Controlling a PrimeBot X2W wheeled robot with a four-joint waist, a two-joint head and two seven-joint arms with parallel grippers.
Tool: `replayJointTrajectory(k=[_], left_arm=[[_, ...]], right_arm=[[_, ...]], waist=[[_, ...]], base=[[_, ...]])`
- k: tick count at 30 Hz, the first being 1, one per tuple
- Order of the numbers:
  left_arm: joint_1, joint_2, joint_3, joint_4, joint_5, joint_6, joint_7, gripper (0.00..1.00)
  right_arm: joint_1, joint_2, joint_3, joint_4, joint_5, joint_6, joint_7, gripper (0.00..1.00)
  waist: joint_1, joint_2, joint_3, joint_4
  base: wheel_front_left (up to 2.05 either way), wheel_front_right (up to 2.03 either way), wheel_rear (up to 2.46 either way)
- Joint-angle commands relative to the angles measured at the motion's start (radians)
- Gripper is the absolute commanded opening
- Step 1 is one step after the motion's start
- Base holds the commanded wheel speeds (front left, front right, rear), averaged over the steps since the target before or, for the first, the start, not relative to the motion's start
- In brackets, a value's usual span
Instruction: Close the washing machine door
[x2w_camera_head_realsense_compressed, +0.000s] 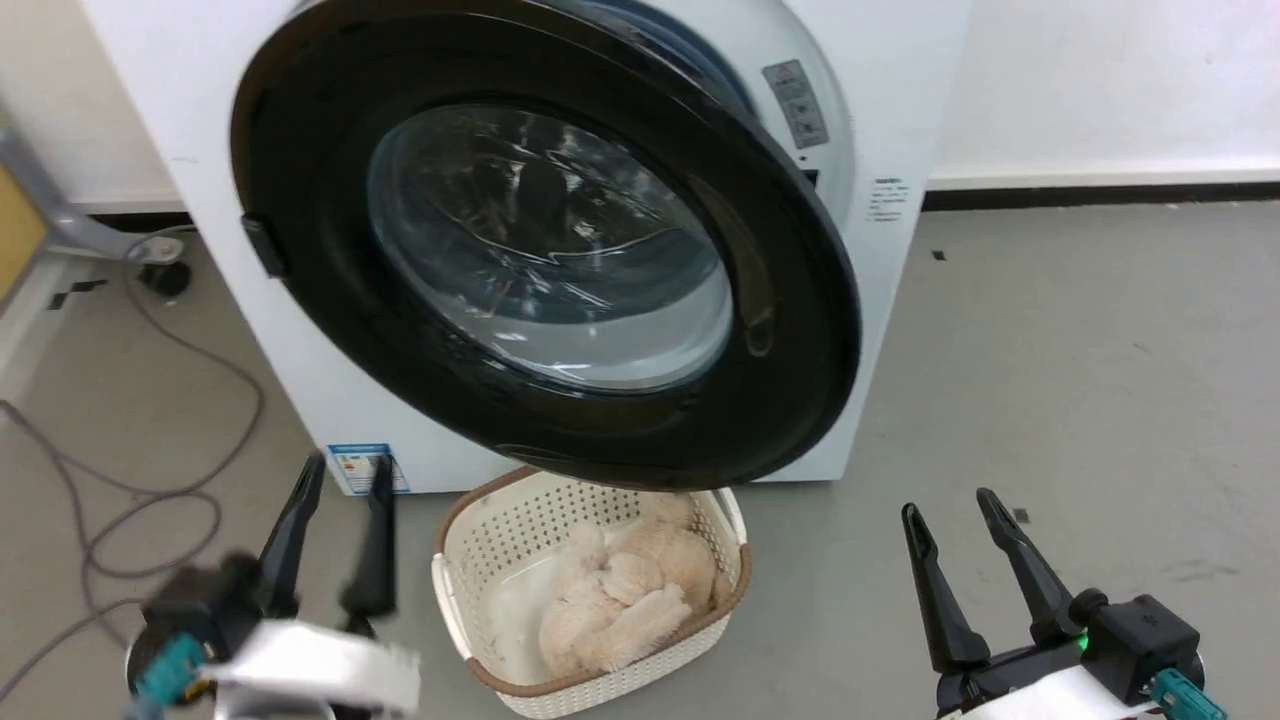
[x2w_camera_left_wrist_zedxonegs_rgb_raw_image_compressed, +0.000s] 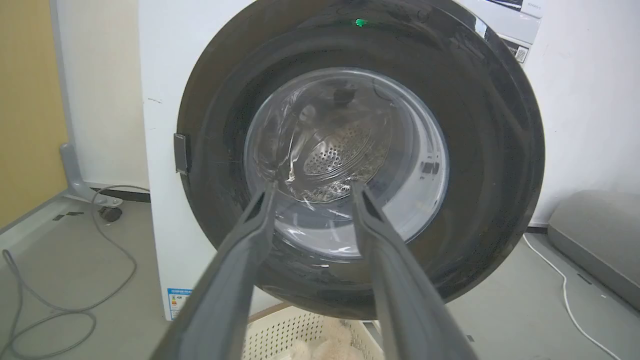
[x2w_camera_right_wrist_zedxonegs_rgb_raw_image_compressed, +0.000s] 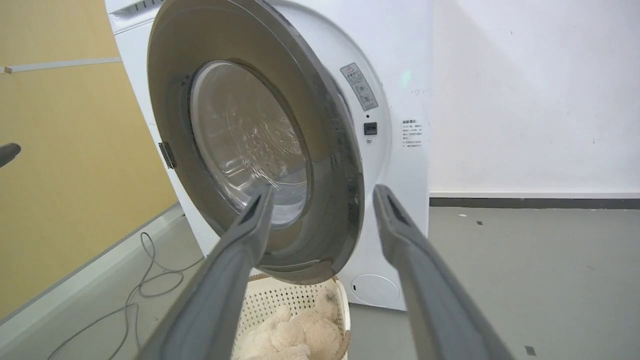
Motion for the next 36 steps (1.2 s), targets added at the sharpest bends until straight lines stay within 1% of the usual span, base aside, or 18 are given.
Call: replayJointTrajectory(k=[1, 5, 6, 7, 11, 16, 17, 18, 19, 23, 27, 32, 36], left_arm=[[0.034, -0.012, 0.010, -0.008, 0.041, -0.002, -0.004, 1.00], [0.103, -0.075, 0.036, -0.019, 0.107, -0.014, -0.004, 1.00], [0.115, -0.085, 0.041, -0.018, 0.130, -0.016, -0.004, 1.00], [0.115, -0.085, 0.041, -0.018, 0.130, -0.016, -0.004, 1.00], [0.151, -0.128, 0.058, -0.017, 0.205, -0.027, -0.004, 1.00], [0.170, -0.174, 0.078, -0.013, 0.267, -0.056, -0.004, 1.00], [0.171, -0.181, 0.081, -0.011, 0.275, -0.063, -0.004, 1.00], [0.173, -0.187, 0.082, -0.011, 0.286, -0.069, -0.004, 1.00], [0.174, -0.192, 0.083, -0.010, 0.297, -0.074, -0.004, 1.00], [0.167, -0.210, 0.097, -0.007, 0.320, -0.096, -0.004, 1.00], [0.142, -0.226, 0.103, -0.011, 0.342, -0.115, -0.004, 1.00], [0.108, -0.239, 0.102, -0.003, 0.364, -0.139, -0.004, 1.00], [0.082, -0.242, 0.109, -0.003, 0.379, -0.153, -0.004, 1.00]], right_arm=[[0.016, -0.006, 0.002, -0.003, -0.002, 0.001, -0.005, 1.00], [0.024, -0.014, 0.004, 0.000, -0.001, 0.001, -0.005, 1.00], [0.025, -0.016, 0.005, 0.000, -0.001, 0.001, -0.005, 1.00], [0.025, -0.016, 0.005, 0.000, -0.001, 0.001, -0.005, 1.00], [0.028, -0.023, 0.009, 0.004, 0.001, 0.001, -0.005, 1.00], [0.030, -0.033, 0.037, 0.018, 0.006, 0.001, -0.005, 1.00], [0.028, -0.039, 0.047, 0.023, 0.007, 0.001, -0.005, 0.82], [0.025, -0.044, 0.053, 0.024, 0.010, 0.001, -0.005, 0.24], [0.022, -0.049, 0.060, 0.024, 0.011, 0.001, -0.005, 0.00], [-0.002, -0.079, 0.100, 0.025, 0.015, 0.001, -0.005, 0.00], [-0.068, -0.126, 0.136, 0.026, 0.018, 0.001, -0.005, 0.00], [-0.191, -0.213, 0.206, 0.075, 0.045, 0.001, 0.000, 0.00], [-0.315, -0.284, 0.237, 0.126, 0.081, 0.001, 0.017, 0.00]], waist=[[0.0001, 0.0000, -0.006, 0.010], [0.0001, 0.0000, -0.010, 0.026], [0.0001, 0.0000, -0.011, 0.029], [0.0001, 0.0000, -0.011, 0.029], [0.0001, 0.0000, -0.012, 0.038], [0.0001, 0.0000, -0.005, 0.054], [0.0001, 0.0000, -0.003, 0.058], [0.0001, 0.0000, 0.001, 0.062], [0.0001, 0.0000, 0.004, 0.068], [0.0001, 0.0000, 0.032, 0.092], [0.0001, 0.0000, 0.086, 0.121], [0.0001, 0.0000, 0.144, 0.159], [0.0001, 0.0000, 0.192, 0.183]], base=[[0.00, 0.00, 0.00], [0.00, 0.00, 0.00], [0.00, 0.00, 0.00], [0.00, 0.00, 0.00], [0.00, 0.00, 0.00], [0.00, 0.00, 0.00], [0.00, 0.00, 0.00], [0.00, 0.00, 0.00], [0.00, 0.00, 0.00], [0.00, 0.00, 0.00], [0.00, 0.00, 0.00], [0.00, 0.00, 0.00], [0.00, 0.00, 0.00]])
